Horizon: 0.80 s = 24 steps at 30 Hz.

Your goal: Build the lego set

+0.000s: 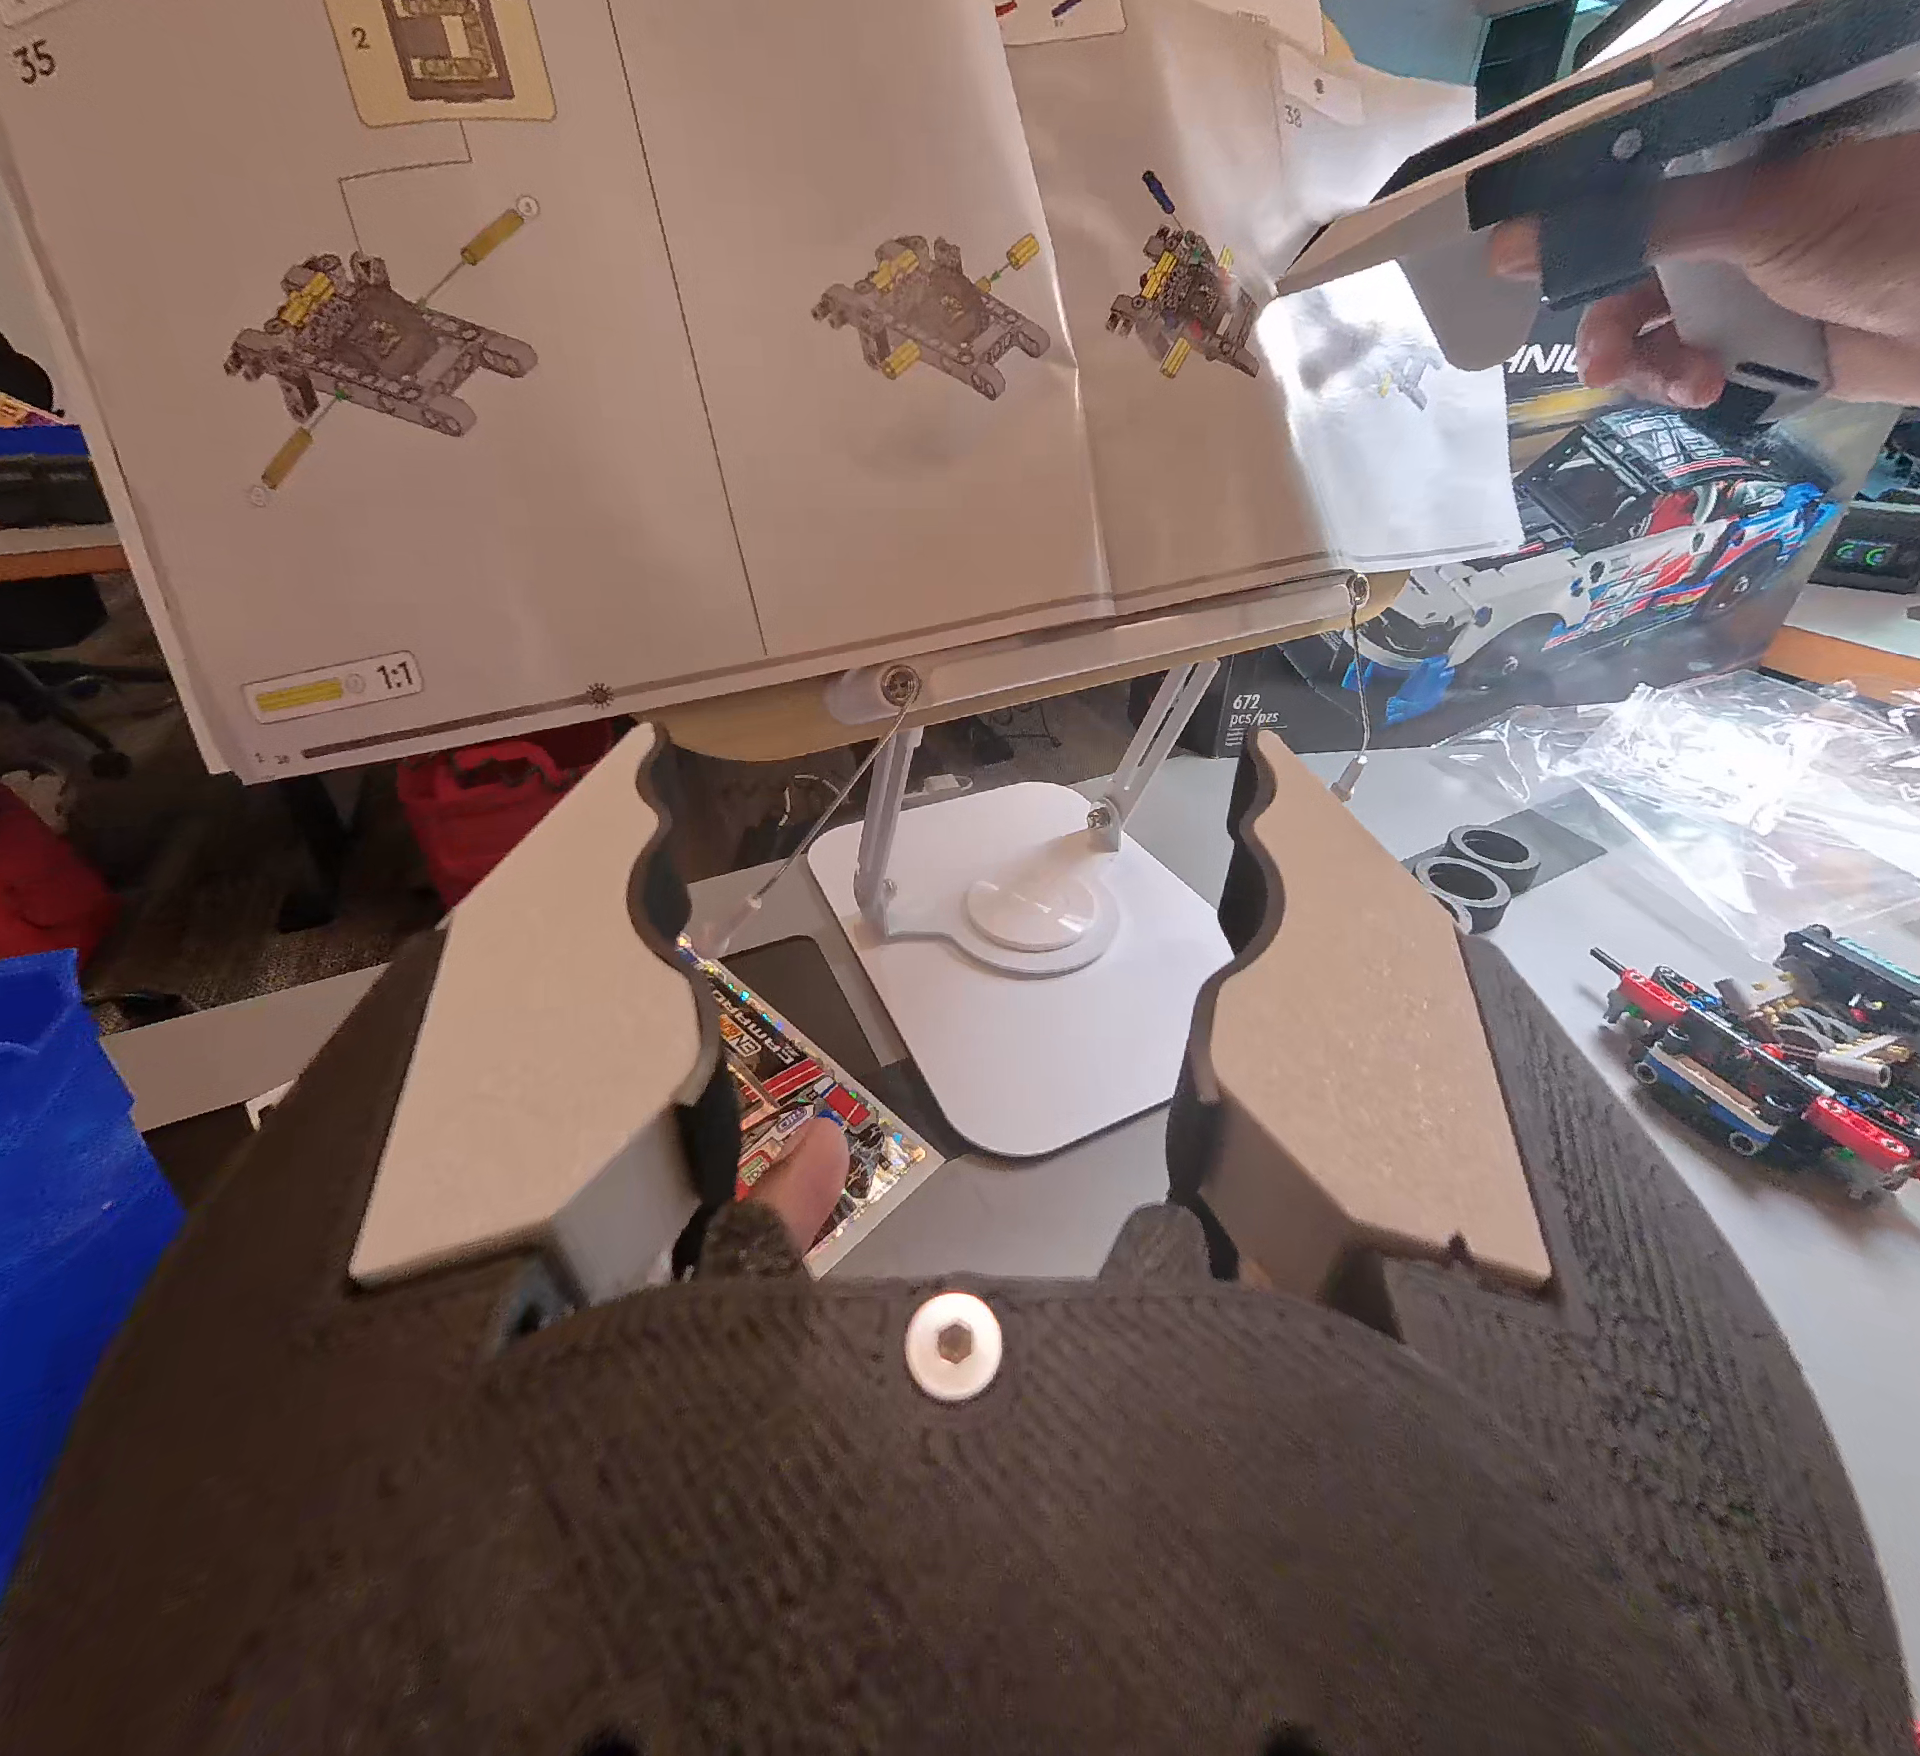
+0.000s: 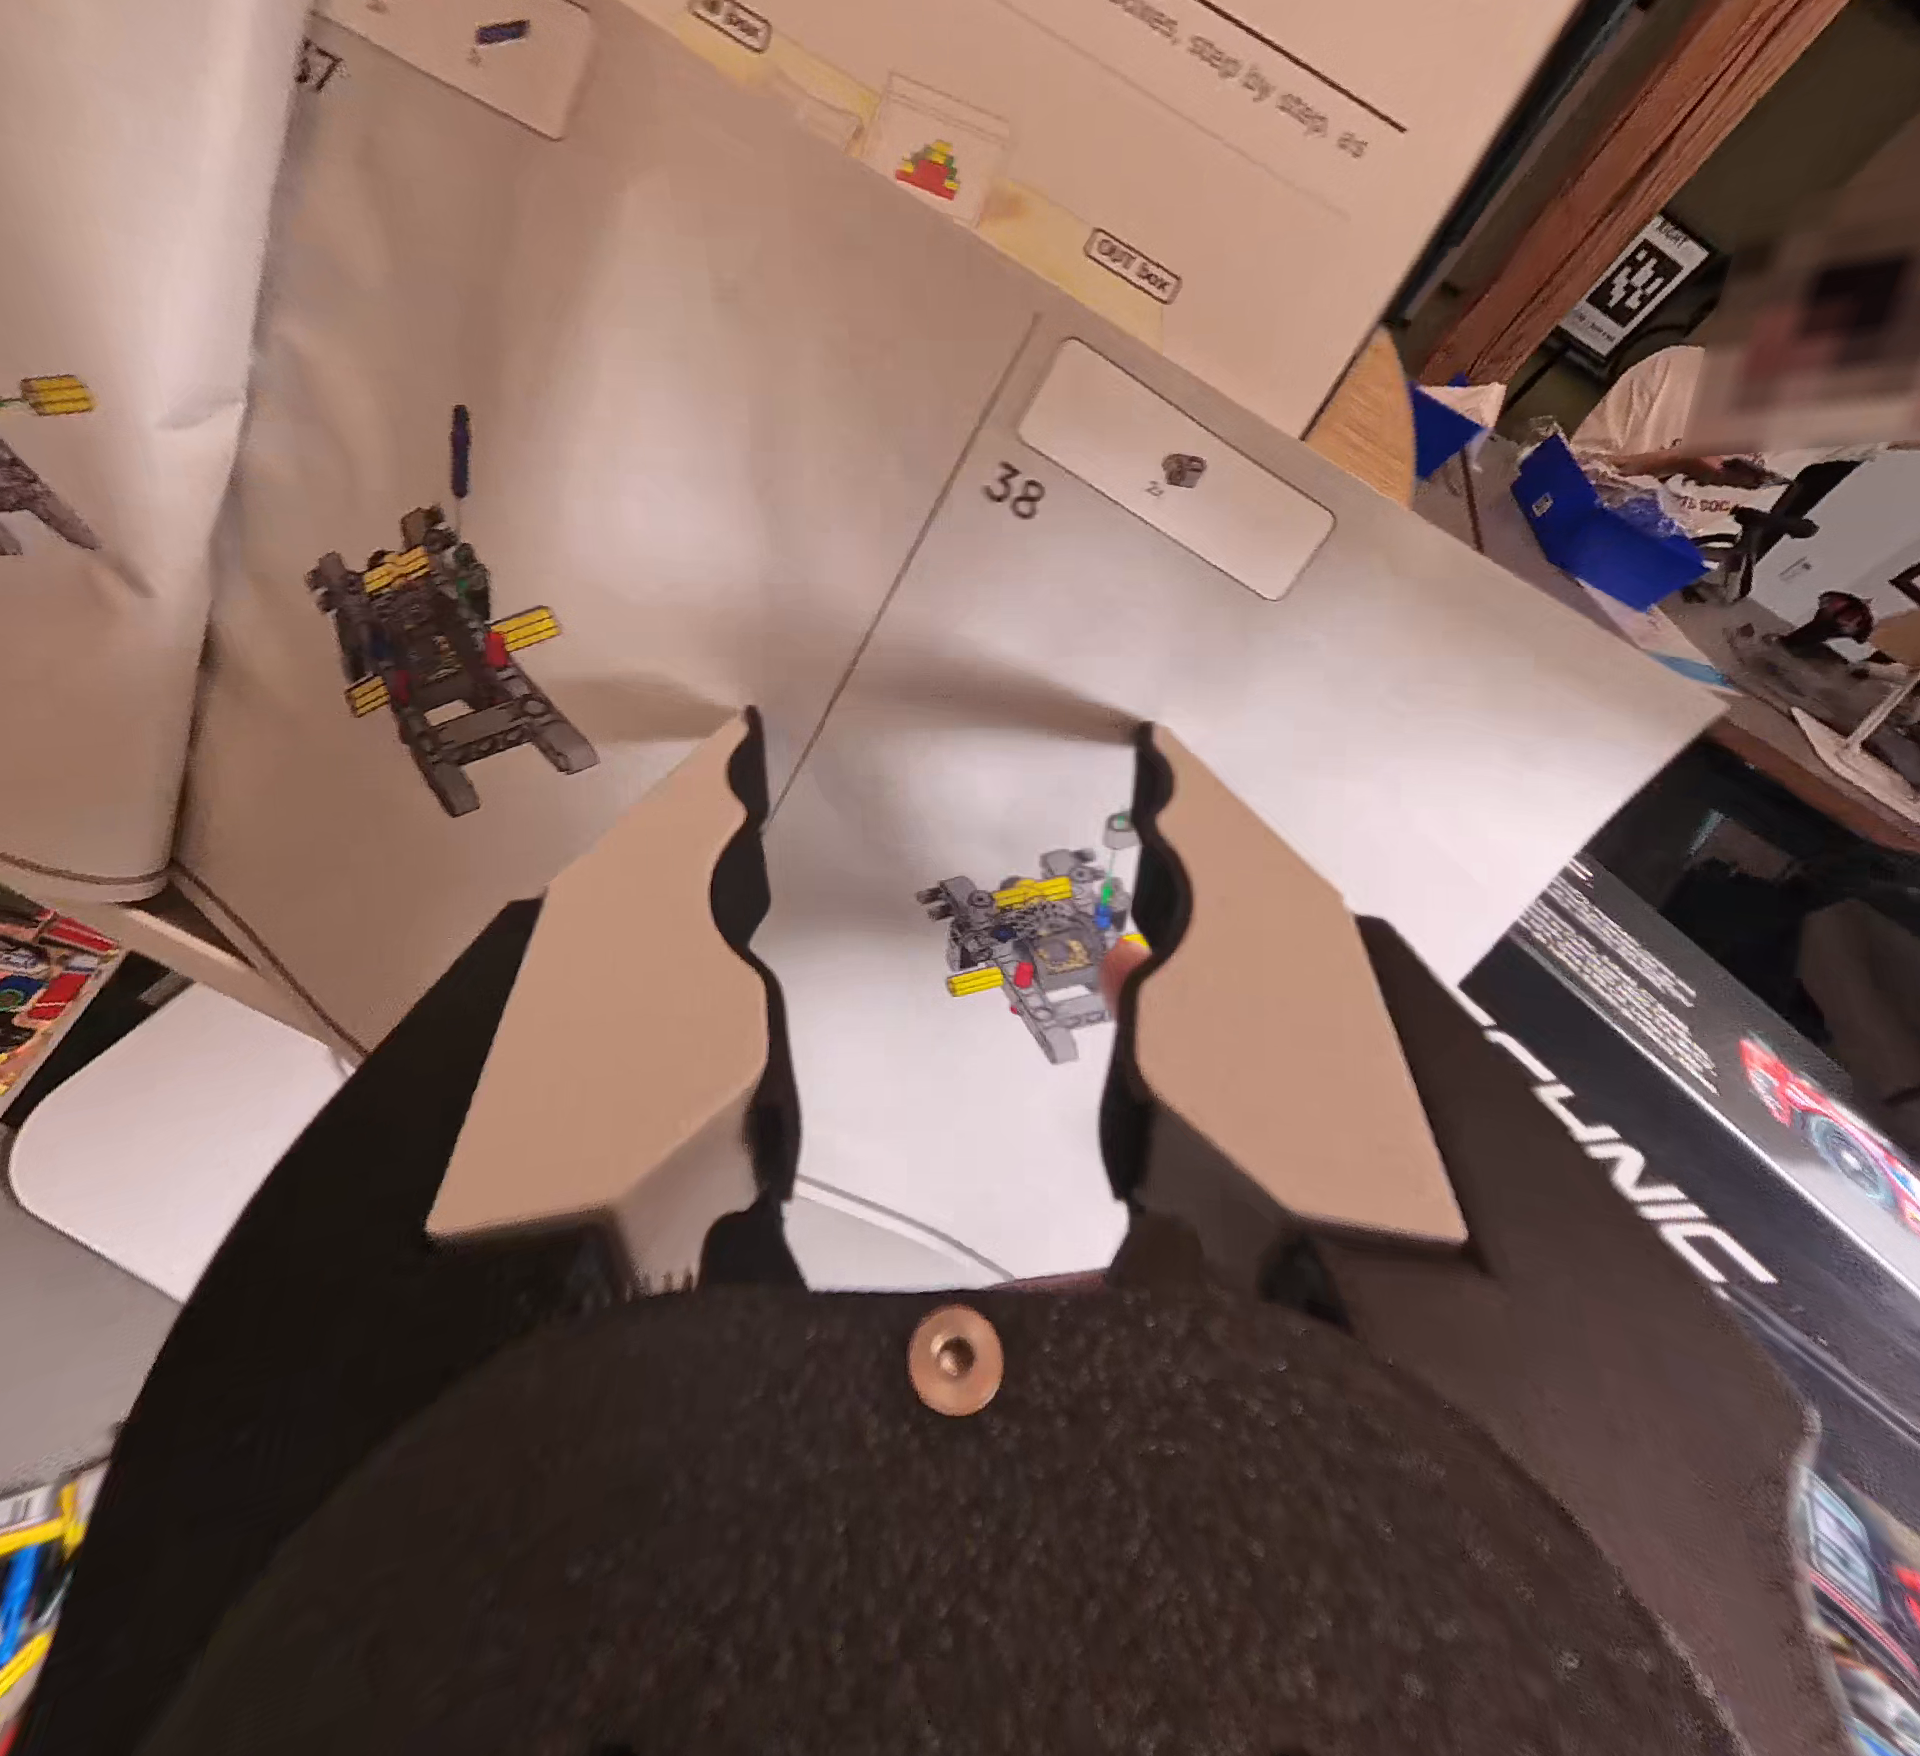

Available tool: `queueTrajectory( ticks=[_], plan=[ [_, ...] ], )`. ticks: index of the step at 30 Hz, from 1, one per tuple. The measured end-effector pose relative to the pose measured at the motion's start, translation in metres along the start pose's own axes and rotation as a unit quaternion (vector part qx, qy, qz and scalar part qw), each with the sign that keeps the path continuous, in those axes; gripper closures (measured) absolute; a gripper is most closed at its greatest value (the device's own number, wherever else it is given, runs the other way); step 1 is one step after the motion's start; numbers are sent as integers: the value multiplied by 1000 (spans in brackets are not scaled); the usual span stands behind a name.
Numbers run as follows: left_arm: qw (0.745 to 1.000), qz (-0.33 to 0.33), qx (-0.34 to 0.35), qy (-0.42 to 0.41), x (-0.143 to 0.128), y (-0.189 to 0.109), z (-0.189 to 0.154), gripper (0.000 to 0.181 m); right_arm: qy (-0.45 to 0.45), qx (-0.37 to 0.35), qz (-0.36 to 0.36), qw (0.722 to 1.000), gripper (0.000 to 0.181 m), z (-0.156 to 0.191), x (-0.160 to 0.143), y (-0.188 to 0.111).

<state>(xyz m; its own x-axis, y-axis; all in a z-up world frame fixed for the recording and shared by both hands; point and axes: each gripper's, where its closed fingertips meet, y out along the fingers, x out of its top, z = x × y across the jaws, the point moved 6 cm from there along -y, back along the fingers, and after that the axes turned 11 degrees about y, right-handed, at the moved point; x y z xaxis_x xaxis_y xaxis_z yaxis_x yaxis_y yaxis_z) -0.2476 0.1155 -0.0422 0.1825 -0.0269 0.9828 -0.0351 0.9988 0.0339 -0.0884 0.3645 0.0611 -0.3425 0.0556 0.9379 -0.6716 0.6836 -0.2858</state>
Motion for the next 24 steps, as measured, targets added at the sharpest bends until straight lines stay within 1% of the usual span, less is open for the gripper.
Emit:
queueTrajectory(
  ticks=[3, 4, 5, 6, 8, 9, 11, 13, 15, 16, 19, 22, 24],
  plan=[
    [1000, -1, -2, 2, 1, -1, -1, 79, -29, 7, 0, 1000, 140, 14, -2, -1],
    [1000, 1, -1, 5, 0, -2, 0, 79, -43, 6, 3, 999, 142, 16, -1, -1],
    [1000, 1, 1, 9, 0, -3, 1, 80, -55, -4, 4, 998, 131, 13, 2, -2],
    [1000, 2, 3, 10, -1, -4, 2, 80, -57, -12, -6, 998, 114, 9, 8, -4],
    [1000, 1, 4, 6, -1, -5, 4, 81, -15, -25, -14, 999, 85, -6, 21, -7],
    [1000, 0, 4, 3, 0, -6, 5, 81, 10, -29, -10, 999, 78, -15, 25, -6],
    [1000, -3, 5, 2, 1, -7, 7, 81, 51, -7, 31, 998, 68, -22, 21, 1],
    [1000, -5, 5, 4, 4, -9, 7, 81, 48, -1, 33, 998, 65, -19, 17, 5],
    [1000, -8, 5, 7, 6, -10, 7, 81, 33, -8, 36, 999, 67, -14, 14, 5],
    [1000, -9, 5, 7, 6, -10, 7, 82, 29, -10, 34, 999, 71, -12, 14, 4],
    [1000, -9, 3, 5, 7, -11, 6, 82, 9, -17, 31, 999, 92, -7, 12, 2],
    [1000, -7, 5, 11, 6, -11, 7, 83, -4, -12, 33, 999, 106, -1, 12, 1],
    [1000, -4, 3, 8, 4, -11, 7, 83, -20, -13, 30, 999, 123, 1, 11, 1]
  ],
)
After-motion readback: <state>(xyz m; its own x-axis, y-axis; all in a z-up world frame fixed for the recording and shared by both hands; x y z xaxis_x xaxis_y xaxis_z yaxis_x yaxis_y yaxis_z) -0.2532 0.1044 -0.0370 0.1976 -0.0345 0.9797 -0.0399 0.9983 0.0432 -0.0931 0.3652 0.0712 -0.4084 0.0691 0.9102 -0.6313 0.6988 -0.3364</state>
